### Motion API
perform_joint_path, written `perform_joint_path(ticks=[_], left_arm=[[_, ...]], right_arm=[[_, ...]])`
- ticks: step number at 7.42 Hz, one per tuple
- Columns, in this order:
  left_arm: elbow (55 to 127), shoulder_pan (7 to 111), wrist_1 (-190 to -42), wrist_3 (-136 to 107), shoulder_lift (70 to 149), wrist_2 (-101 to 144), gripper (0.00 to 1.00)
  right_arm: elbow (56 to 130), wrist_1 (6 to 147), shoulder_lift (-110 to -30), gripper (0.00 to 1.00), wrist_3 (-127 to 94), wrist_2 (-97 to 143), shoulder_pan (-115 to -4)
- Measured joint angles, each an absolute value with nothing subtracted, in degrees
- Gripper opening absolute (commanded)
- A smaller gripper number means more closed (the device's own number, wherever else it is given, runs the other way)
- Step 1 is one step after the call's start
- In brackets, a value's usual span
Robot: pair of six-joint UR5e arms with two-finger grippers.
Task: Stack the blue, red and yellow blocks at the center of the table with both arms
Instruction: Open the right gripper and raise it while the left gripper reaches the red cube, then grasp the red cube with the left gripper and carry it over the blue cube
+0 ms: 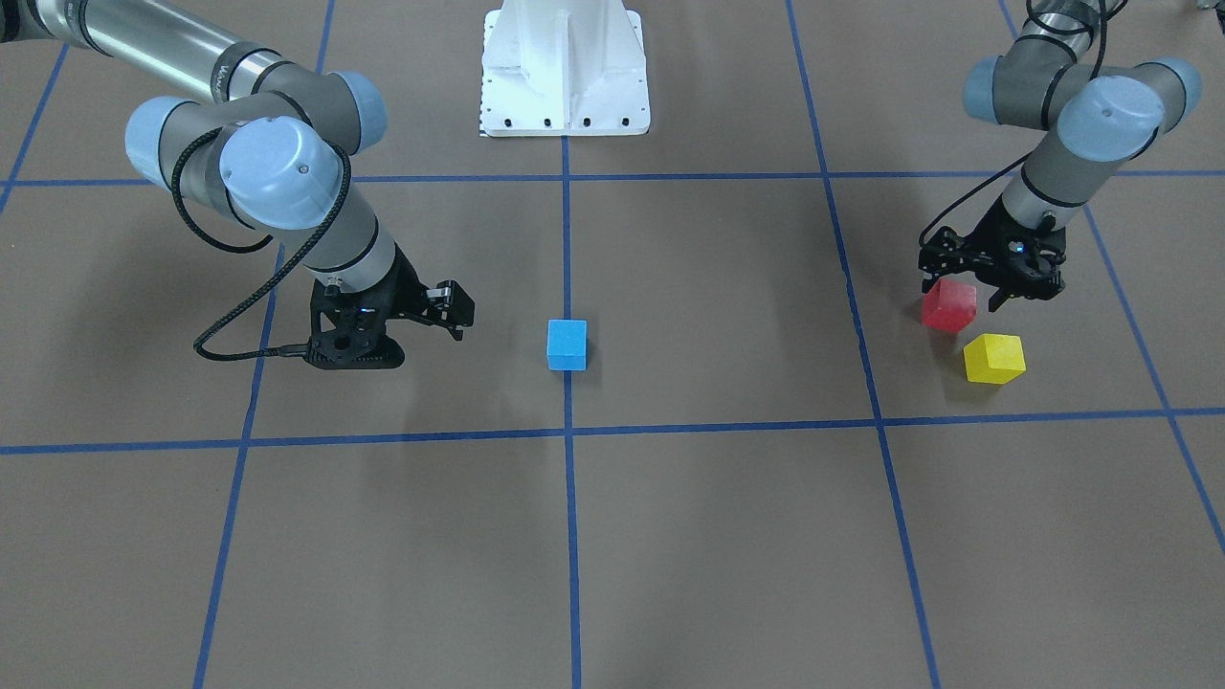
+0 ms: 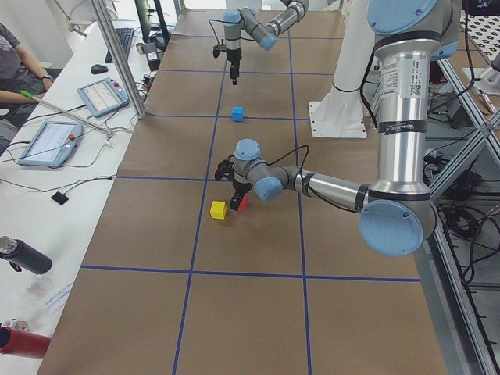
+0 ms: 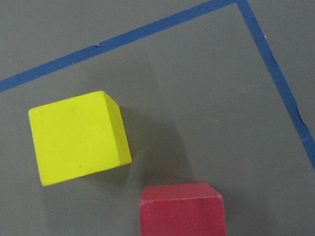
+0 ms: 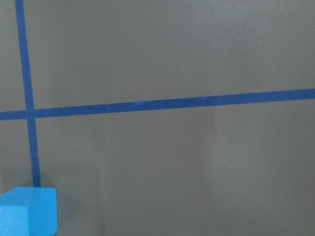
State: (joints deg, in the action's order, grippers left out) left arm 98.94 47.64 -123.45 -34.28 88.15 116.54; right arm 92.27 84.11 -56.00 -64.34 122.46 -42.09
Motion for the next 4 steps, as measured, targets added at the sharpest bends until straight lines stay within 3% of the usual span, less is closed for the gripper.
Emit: perform_joint_path(ticks=[2, 4], left_arm=[[98.08, 47.64, -123.02, -34.32, 88.68, 116.56, 0.00], [98.45, 47.64, -122.46, -35.12, 89.17, 117.30, 0.00]], right_arm=[[92.38, 84.11, -56.14, 1.00, -64.34, 122.32, -42.03], [92.47, 84.11, -56.22, 1.00, -64.34, 122.21, -42.03]])
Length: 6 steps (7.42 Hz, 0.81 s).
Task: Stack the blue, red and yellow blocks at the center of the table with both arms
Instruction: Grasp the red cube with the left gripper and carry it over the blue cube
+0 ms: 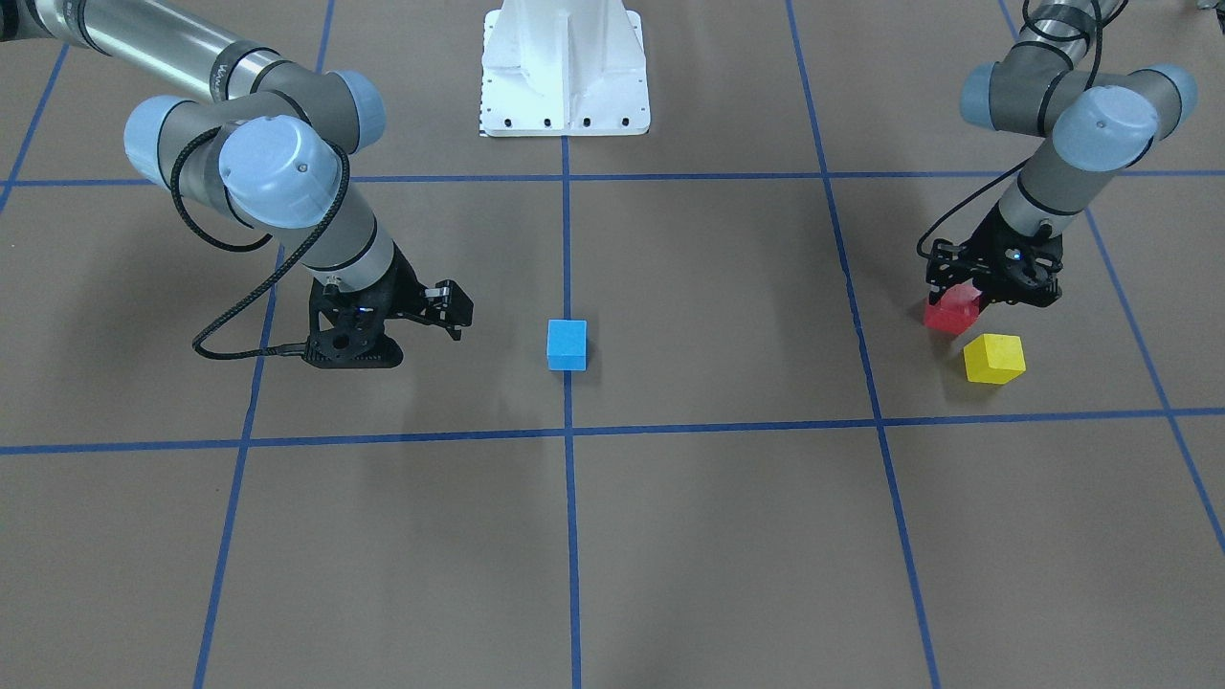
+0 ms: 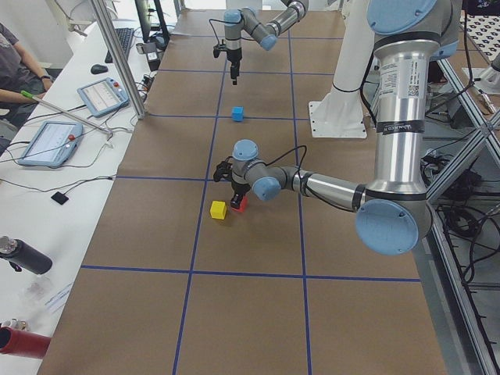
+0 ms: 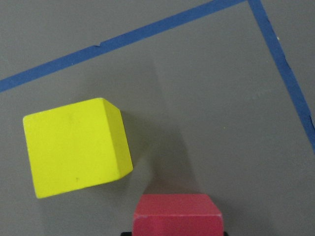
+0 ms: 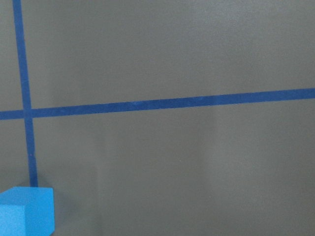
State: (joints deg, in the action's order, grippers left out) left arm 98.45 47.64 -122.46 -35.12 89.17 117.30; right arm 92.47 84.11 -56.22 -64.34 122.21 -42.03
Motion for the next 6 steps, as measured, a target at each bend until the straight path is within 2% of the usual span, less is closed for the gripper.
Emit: perform_joint_path(ticks=[2, 4, 6], left_arm=[[103.02, 47.61, -114.23, -41.62, 93.20, 120.93, 0.00], [105.91, 45.27, -95.13, -52.45, 109.11, 121.81, 0.00], [103.43, 40.97, -86.02, -59.35, 122.66, 118.88, 0.00]], right_arm=[[93.53, 84.22, -57.17, 1.00, -64.22, 122.55, -43.01], [98.56, 84.12, -64.15, 1.00, -58.39, 123.29, -45.68], [100.97, 83.89, -71.23, 1.00, -48.59, 124.98, -50.26]])
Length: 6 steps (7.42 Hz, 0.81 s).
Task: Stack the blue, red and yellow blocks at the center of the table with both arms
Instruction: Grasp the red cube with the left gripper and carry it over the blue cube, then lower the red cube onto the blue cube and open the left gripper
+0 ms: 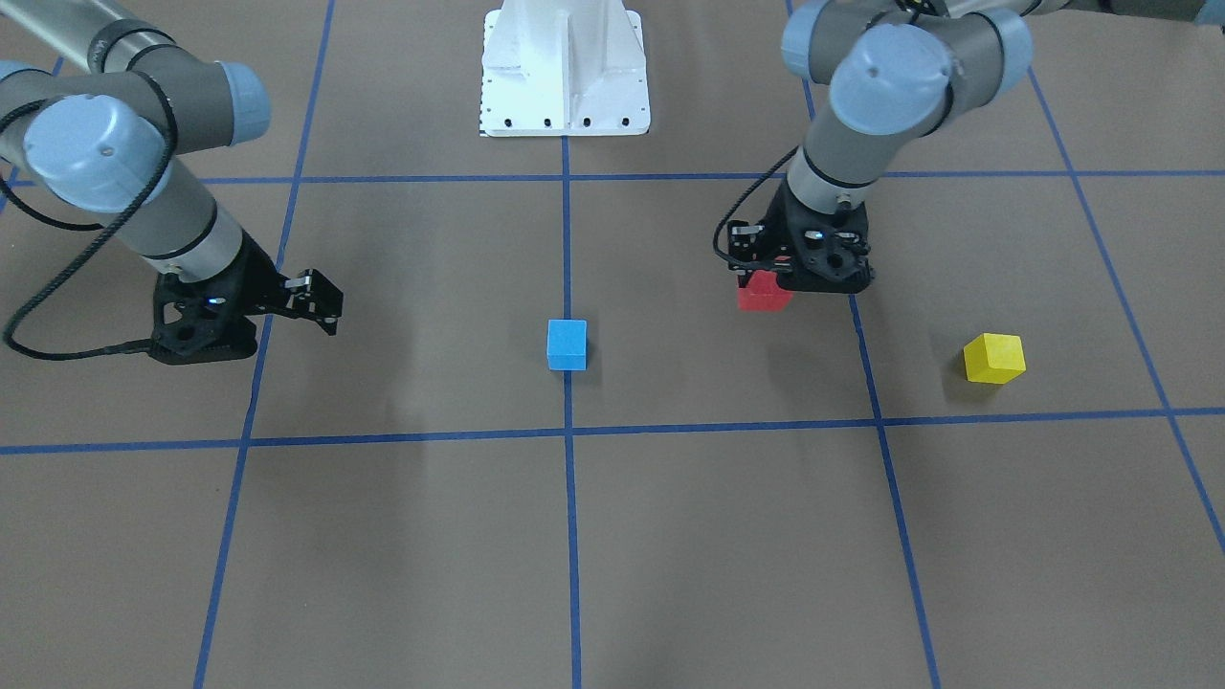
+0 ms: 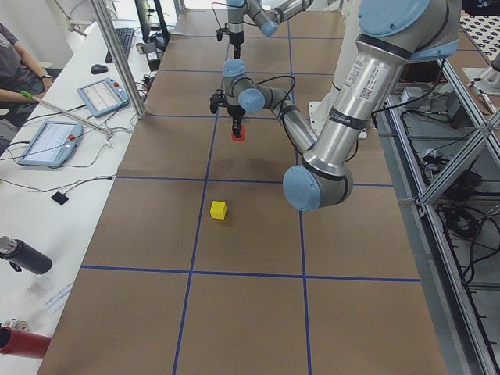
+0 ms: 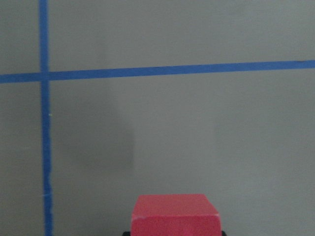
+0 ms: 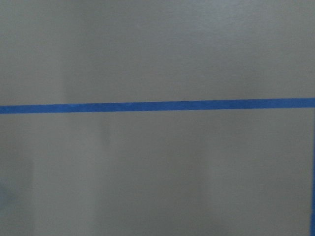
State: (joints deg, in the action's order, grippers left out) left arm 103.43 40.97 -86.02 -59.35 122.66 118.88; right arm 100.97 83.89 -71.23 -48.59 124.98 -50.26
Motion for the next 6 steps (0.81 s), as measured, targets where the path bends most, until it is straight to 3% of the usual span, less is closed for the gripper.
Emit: perform_joint_path(ticks=[3, 6], left_arm=[[86.93, 37.36, -84.98, -63.72, 141.88, 116.34, 0.00], [78.34, 35.30, -88.09, -63.67, 147.03, 113.58, 0.00]], right_arm=[[101.01, 83.74, -78.49, 1.00, -36.78, 126.85, -56.90], [100.77, 83.62, -80.39, 1.00, -33.86, 126.66, -58.54]])
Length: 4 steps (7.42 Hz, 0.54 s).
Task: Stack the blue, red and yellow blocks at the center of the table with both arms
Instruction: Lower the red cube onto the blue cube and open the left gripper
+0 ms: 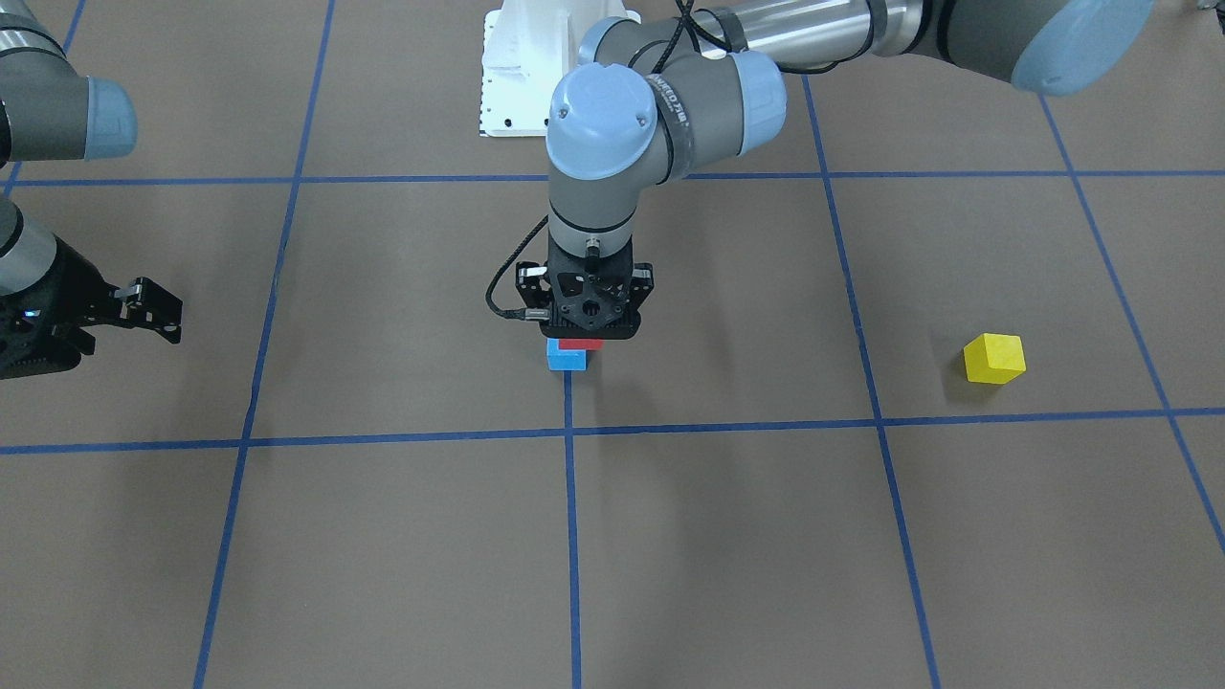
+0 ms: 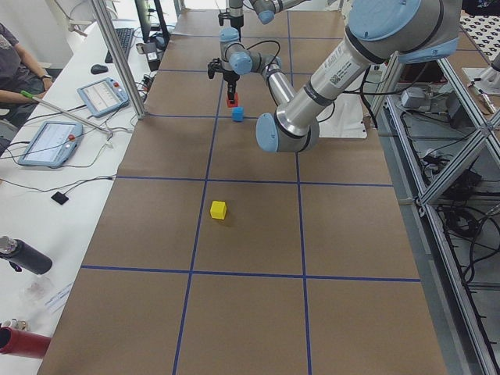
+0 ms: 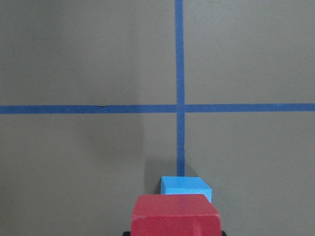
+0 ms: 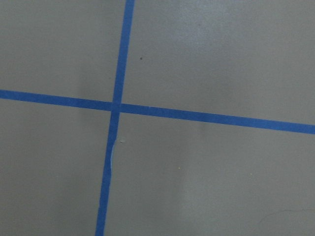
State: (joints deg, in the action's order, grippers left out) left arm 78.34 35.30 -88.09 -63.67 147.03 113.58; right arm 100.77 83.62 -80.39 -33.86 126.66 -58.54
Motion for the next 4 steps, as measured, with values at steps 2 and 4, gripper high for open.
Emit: perform_joint_path(ticks=[2, 4], left_arm=[[76.32, 34.43, -88.53, -63.50, 147.98, 112.00, 0.00], [75.44, 33.46, -88.56, -63.39, 148.28, 111.15, 0.00]], right_arm=[[100.73, 83.59, -80.55, 1.00, -33.76, 126.30, -58.59], [100.72, 83.60, -80.55, 1.00, -33.75, 126.18, -58.55]])
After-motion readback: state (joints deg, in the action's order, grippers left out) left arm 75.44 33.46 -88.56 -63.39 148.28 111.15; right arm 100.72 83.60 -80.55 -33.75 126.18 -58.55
